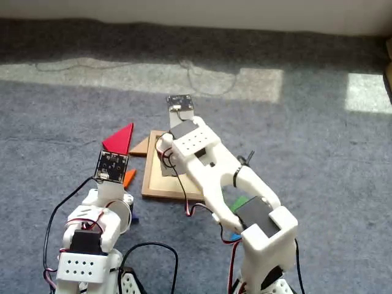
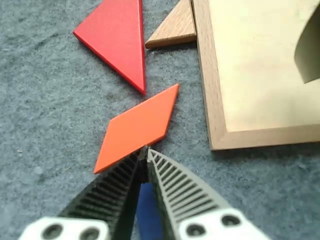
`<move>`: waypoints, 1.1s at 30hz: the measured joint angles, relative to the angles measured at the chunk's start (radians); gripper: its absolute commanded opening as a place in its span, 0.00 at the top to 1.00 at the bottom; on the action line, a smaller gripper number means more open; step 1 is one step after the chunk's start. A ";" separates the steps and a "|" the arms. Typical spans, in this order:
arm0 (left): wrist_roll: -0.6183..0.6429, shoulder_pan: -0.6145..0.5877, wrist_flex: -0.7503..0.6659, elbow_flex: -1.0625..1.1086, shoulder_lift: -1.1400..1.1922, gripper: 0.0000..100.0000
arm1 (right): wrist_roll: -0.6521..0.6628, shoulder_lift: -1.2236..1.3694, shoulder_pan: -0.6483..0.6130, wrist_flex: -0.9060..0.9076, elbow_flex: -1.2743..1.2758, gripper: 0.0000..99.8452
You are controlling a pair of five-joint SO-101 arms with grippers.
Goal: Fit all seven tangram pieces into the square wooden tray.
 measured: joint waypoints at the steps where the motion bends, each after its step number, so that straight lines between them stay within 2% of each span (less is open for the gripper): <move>1: 0.000 0.000 0.000 0.000 0.000 0.99 | 0.000 0.000 -0.002 0.000 0.000 0.66; 16: 0.000 0.000 0.000 0.000 0.000 0.99 | 0.011 0.089 0.000 -0.041 -0.026 0.66; 25: 0.000 0.000 0.000 0.000 0.000 0.99 | 0.012 0.110 0.000 0.086 -0.153 0.66; 30: 0.000 0.000 0.000 0.000 0.000 0.99 | 0.012 0.110 0.008 0.098 -0.173 0.66; 33: 0.000 0.000 0.000 0.000 0.000 0.99 | 0.074 0.110 0.025 0.100 -0.183 0.66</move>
